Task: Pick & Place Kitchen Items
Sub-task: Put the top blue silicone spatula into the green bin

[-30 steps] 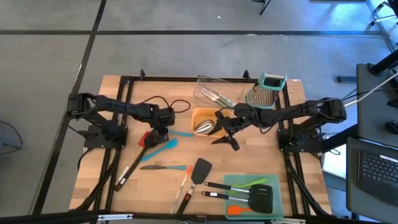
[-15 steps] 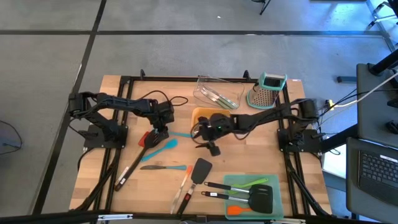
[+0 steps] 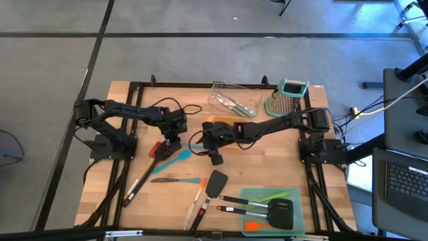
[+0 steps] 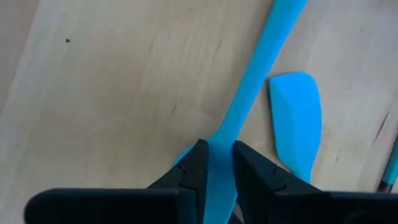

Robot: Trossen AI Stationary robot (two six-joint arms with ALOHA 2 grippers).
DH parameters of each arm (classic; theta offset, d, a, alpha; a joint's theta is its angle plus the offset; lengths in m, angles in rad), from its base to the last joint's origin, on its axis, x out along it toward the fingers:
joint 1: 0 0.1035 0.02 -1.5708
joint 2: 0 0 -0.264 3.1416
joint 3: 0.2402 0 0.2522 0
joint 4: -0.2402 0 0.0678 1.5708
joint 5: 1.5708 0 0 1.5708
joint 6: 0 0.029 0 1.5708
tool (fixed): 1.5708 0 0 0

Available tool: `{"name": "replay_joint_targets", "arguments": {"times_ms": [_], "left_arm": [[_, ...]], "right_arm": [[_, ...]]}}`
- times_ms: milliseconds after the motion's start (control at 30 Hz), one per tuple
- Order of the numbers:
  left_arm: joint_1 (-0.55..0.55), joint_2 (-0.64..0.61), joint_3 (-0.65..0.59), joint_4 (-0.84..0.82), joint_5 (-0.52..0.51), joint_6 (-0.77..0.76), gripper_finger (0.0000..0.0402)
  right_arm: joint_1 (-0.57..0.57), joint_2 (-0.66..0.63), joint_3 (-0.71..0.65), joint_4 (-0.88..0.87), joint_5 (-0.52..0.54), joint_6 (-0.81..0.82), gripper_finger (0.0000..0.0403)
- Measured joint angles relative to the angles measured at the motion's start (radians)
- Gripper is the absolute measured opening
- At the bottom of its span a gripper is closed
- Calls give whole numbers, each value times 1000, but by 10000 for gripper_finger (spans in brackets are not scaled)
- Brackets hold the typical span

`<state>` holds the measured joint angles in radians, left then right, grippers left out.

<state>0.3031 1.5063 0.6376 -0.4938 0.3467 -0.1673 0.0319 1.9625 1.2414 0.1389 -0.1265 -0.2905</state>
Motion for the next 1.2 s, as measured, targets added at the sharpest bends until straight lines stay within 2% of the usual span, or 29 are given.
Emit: {"name": "replay_joint_targets", "arguments": {"times_ms": [233,400,633,833,1200], "left_arm": [[-1,1,-2,-4,43,-31,58],[-3,1,-2,-6,57,-61,58],[-23,0,-2,-5,54,-85,58],[-38,0,-2,-3,46,-88,58],[-41,-1,-2,1,41,-100,59]], "right_arm": [[-5,85,102,-183,113,88,206],[13,106,153,-262,130,155,206],[66,115,202,-322,220,171,206],[98,116,248,-317,238,171,206],[65,261,381,-393,277,197,206]]}}
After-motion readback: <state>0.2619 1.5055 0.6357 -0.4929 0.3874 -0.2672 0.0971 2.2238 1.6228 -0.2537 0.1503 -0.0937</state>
